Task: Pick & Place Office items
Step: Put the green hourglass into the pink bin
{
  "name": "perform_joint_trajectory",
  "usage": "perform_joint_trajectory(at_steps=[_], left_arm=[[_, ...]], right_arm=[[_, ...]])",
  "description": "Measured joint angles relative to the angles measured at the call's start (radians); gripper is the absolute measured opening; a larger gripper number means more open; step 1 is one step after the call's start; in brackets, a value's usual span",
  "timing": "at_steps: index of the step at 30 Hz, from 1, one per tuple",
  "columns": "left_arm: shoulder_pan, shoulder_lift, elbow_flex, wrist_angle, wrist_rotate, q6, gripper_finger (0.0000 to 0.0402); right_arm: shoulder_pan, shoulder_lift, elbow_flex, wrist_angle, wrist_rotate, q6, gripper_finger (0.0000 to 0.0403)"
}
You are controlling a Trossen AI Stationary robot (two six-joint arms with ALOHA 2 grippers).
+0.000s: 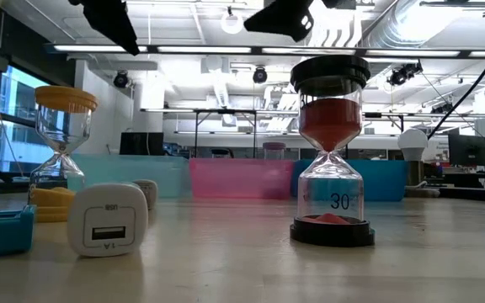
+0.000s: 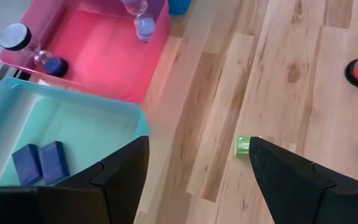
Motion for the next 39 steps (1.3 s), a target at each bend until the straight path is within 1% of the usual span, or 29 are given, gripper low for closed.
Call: perform_joint_trajectory(at_steps=[2,5,9,12,16,22,25,27,33,38,39], left_arm=[[0.000,0.000,0.000,0.004,0.000,-0.001,0.0269],[0.000,0.000,0.000,0.005,0.000,-0.012,0.0269],[0.000,0.000,0.000,0.004,0.000,-0.034,0.0269],[0.000,0.000,0.000,0.004,0.000,-0.037,0.0269],[0.000,0.000,0.000,0.004,0.000,-0.041,0.0269],[0.001,0.000,0.000,0.011,-0.002,-0.034,0.0269],[0.001,0.000,0.000,0.023,-0.004,-0.032,0.0269],[0.001,0.000,0.000,0.027,-0.004,-0.031,0.0269],[0.000,0.000,0.000,0.026,-0.005,-0.034,0.0269],[0.000,0.000,0.000,0.026,-0.005,-0.034,0.0269],[0.000,0.000,0.000,0.026,-0.005,-0.034,0.0269]], right_arm=[[0.000,-0.002,0.006,-0.001,-0.008,-0.030,0.0362],[0.000,-0.022,0.049,-0.080,-0.009,-0.045,0.0362],[0.026,-0.044,0.139,-0.300,0.007,0.041,0.0362],[0.057,-0.042,0.196,-0.481,-0.005,0.125,0.0362],[0.097,-0.043,0.257,-0.732,-0.012,0.313,0.0362],[0.133,-0.042,0.261,-1.061,-0.011,0.684,0.0362],[0.143,-0.038,0.261,-1.185,-0.003,0.915,0.0362],[0.145,-0.037,0.260,-1.240,-0.002,1.029,0.0362],[0.173,-0.037,0.260,-1.362,0.000,1.215,0.0362],[0.230,-0.037,0.260,-1.534,-0.001,1.357,0.0362],[0.246,-0.038,0.258,-1.541,-0.004,1.387,0.0362]])
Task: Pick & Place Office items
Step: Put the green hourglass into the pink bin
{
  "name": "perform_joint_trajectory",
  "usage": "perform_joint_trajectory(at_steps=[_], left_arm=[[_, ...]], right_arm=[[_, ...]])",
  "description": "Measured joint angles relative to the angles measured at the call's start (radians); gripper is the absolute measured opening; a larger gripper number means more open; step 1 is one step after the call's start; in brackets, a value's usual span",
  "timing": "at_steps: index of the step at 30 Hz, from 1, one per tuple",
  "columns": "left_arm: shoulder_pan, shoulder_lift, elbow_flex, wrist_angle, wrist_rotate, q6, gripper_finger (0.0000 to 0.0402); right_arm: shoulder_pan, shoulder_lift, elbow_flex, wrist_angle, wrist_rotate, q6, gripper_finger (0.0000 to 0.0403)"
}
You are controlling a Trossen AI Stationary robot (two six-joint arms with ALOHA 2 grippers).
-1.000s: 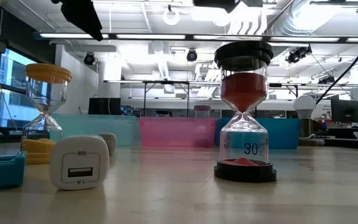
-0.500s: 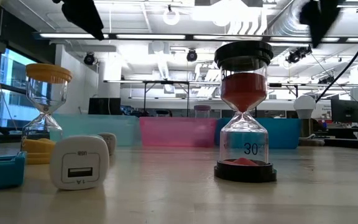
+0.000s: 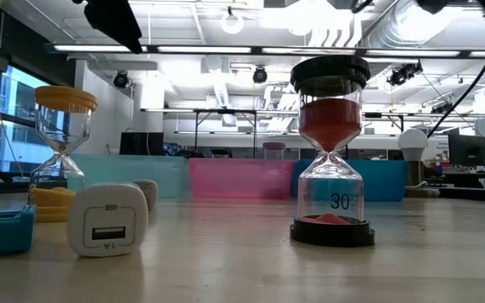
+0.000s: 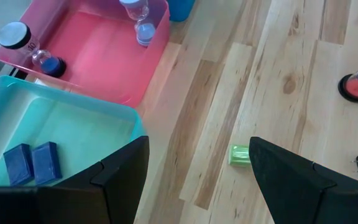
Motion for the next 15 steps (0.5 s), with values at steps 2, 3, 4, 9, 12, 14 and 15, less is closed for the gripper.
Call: perform_joint_trajectory(at_steps=[2,3,4,9,12,14,15], left_arm=[[0.000,0.000,0.000,0.000,0.000,0.000,0.0269],[0.000,0.000,0.000,0.000,0.000,0.000,0.0269],[0.000,0.000,0.000,0.000,0.000,0.000,0.0269],[0.000,0.000,0.000,0.000,-0.001,0.000,0.0269],[0.000,0.000,0.000,0.001,-0.001,0.004,0.0269],[0.000,0.001,0.000,0.007,-0.002,0.016,0.0269],[0.000,0.002,0.000,0.007,-0.002,0.023,0.0269]], right_arm=[[0.031,-0.016,-0.013,0.022,-0.018,0.027,0.0362],[0.052,-0.021,-0.014,0.031,-0.027,0.034,0.0362],[0.073,-0.023,-0.013,0.035,-0.030,0.038,0.0362],[0.161,-0.022,-0.012,0.006,-0.033,0.119,0.0362],[0.198,-0.044,-0.024,0.009,-0.025,0.180,0.0362],[0.225,-0.061,-0.031,0.003,-0.019,0.224,0.0362],[0.234,-0.074,-0.040,0.006,-0.016,0.237,0.0362]])
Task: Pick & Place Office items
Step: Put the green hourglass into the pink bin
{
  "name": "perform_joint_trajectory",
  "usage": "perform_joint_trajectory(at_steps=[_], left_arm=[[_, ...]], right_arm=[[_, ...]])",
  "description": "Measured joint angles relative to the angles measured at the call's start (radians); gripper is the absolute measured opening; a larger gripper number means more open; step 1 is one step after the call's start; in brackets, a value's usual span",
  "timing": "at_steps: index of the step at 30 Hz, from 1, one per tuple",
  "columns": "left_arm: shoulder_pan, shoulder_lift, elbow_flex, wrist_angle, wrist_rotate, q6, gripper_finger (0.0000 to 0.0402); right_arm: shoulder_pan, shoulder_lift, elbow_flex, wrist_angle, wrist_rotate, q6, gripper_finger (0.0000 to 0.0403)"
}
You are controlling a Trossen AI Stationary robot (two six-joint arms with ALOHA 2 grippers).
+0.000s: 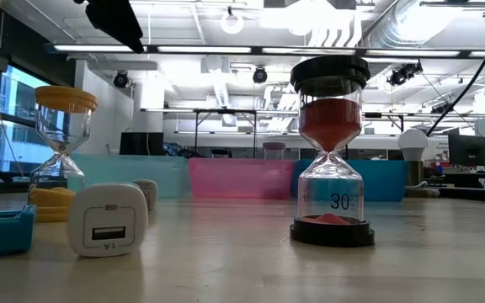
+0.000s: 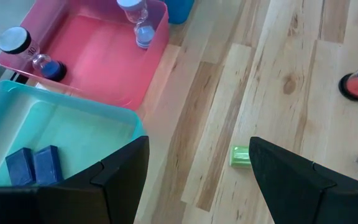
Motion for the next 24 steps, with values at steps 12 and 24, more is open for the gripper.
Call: perform_joint_trajectory(at_steps=[12,24], left_arm=[[0.000,0.000,0.000,0.030,0.000,0.023,0.0269],[0.019,0.000,0.000,0.030,0.001,0.034,0.0269]], right_arm=[[0.084,-0.210,-0.181,0.035,0.115,0.204,0.0362],[0.102,-0.182,-0.278,0.083,-0.024,0.203,0.0362]])
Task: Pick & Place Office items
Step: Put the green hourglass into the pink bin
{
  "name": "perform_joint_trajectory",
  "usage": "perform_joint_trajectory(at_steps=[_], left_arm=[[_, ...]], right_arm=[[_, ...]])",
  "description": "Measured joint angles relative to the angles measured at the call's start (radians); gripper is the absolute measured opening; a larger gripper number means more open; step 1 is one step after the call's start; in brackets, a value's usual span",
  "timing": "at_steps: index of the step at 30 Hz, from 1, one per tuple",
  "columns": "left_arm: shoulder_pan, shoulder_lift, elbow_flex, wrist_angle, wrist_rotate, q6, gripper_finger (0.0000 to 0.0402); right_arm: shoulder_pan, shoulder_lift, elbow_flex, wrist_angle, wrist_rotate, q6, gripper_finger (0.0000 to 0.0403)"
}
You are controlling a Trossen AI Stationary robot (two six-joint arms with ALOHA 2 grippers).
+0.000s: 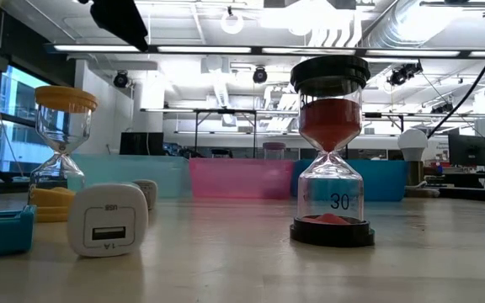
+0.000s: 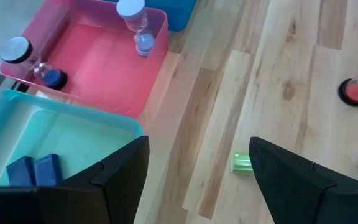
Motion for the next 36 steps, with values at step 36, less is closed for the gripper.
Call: perform_joint_trajectory(at_steps=[36], left_arm=[[0.030,0.000,0.000,0.025,0.000,0.021,0.0269]], right_arm=[[0.057,-0.001,-0.254,0.333,-0.044,0.038,0.0362]])
